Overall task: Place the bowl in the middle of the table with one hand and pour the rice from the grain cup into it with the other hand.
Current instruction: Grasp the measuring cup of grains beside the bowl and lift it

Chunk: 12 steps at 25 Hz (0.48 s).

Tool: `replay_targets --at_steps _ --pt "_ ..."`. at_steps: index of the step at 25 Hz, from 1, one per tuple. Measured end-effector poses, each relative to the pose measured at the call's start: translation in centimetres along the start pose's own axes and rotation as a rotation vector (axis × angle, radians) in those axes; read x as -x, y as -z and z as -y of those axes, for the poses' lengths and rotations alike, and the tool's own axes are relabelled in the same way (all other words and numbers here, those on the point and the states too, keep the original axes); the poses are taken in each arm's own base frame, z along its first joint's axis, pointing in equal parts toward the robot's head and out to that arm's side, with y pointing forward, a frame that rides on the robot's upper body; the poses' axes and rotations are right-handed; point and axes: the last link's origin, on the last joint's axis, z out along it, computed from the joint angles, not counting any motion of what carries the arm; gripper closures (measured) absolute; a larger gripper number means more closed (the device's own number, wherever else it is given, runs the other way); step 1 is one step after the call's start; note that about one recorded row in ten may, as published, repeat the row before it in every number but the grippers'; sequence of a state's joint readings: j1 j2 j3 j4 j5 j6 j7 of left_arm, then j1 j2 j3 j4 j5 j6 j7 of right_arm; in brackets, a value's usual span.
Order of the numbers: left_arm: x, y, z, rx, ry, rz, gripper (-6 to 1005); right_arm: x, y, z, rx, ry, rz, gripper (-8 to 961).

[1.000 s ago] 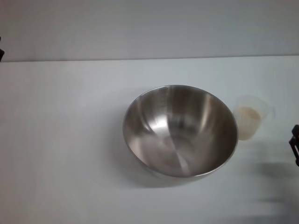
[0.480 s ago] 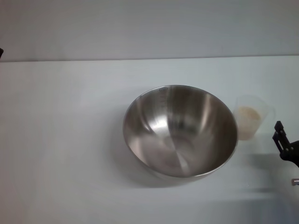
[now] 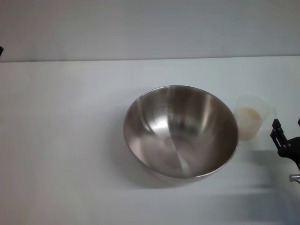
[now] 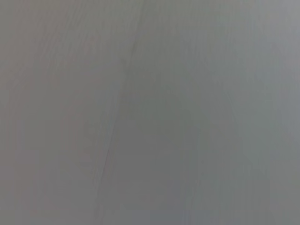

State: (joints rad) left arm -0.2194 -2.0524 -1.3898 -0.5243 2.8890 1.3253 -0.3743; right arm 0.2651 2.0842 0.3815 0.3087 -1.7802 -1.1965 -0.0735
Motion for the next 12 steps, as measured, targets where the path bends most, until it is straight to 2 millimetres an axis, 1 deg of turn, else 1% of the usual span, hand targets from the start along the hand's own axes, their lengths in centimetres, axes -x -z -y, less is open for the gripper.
replay_targets --at_steps 12 --pt "-0.24 0.16 -0.12 0.003 0.006 -0.017 128 0.12 -0.61 0.13 0.007 0.013 -0.004 300"
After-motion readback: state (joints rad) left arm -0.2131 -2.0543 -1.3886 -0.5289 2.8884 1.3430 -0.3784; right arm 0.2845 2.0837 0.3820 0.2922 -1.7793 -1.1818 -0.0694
